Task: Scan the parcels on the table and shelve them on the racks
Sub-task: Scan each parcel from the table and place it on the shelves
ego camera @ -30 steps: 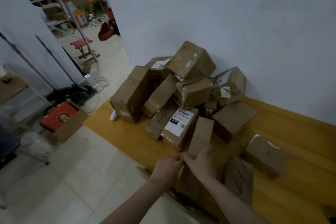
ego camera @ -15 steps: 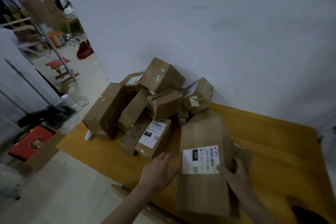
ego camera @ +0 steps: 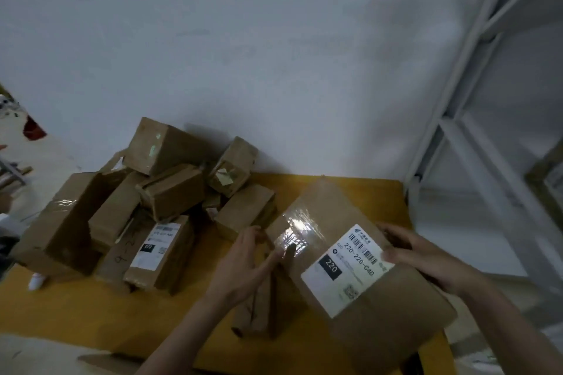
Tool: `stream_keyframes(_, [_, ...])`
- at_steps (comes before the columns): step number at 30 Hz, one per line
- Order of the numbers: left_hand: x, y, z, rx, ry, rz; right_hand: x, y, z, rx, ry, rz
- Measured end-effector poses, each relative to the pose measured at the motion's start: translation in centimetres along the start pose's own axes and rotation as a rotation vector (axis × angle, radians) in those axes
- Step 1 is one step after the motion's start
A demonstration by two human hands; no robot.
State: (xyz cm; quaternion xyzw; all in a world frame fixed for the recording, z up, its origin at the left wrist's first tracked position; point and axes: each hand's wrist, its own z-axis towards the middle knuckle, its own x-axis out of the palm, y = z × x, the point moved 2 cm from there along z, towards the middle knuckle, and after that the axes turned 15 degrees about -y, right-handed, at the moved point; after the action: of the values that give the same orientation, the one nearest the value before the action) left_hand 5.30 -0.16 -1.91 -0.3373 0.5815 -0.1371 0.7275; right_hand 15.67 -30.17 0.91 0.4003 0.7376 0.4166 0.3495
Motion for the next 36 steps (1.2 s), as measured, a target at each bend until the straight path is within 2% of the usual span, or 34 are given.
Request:
stream_keyframes(3, [0.2,-1.2,0.3,0.030,0.048,0.045,-3.7,1.2,0.1,-0.038,0.164,-0.071])
stream_keyframes(6, [0.9,-3.0,0.1,0.035,0.160,-0.016,-5.5,2.1,0.3,-0.072,0.321,-0.242])
stream_keyframes(10, [2.4,-4.5,-0.3,0.032,0.366,-0.109,-5.8,2.4,1.6,-0.068,0.478,-0.430])
stream_keyframes(12, [3.1,-4.6,-0.8,0.042,0.434,-0.092,-5.8,2.7,2.3,-0.045,0.504,-0.493])
stream_keyframes(15, [3.7,-4.6,-1.8,0.047,0.418,-0.099,-5.7,3.2,3.3,-0.016,0.517,-0.540])
stream_keyframes(19, [4.2,-4.0,-3.4,-0.132,0.387,-0.336,-5.6,3.1,4.9,-0.003,0.485,-0.527])
stream_keyframes(25, [3.6,-3.5,-4.4,-0.319,0.345,-0.487,-4.2,2.8,6.2,0.006,0.507,-0.484])
stream_keyframes(27, [3.3,-3.1,-4.5,-0.335,0.314,-0.525,-4.1,3.3,5.8,-0.011,0.456,-0.475])
stream_keyframes(29, [3.1,-2.2,-4.5,-0.340,0.280,-0.549,-4.5,3.5,5.3,-0.099,0.292,-0.426])
stream_keyframes(30, [2.9,-1.8,-4.4,-0.347,0.259,-0.552,-4.9,3.1,5.2,-0.166,0.136,-0.342])
stream_keyframes(32, [2.5,-0.8,-4.5,-0.372,0.216,-0.569,-6.2,0.7,5.0,-0.269,-0.311,-0.102])
stream_keyframes(33, [2.2,-0.2,-4.6,-0.386,0.194,-0.570,-6.7,-1.5,4.8,-0.267,-0.528,-0.030])
stream_keyframes(34, [1.9,0.4,-4.6,-0.401,0.172,-0.570,-6.6,-4.0,4.8,-0.209,-0.671,-0.045])
stream_keyframes(35, [1.7,1.0,-4.7,-0.421,0.152,-0.577,-6.0,-6.9,4.7,-0.108,-0.707,-0.144])
stream_keyframes(36, [1.4,1.5,-4.9,-0.443,0.132,-0.589,-4.9,-9.8,4.4,0.023,-0.629,-0.257])
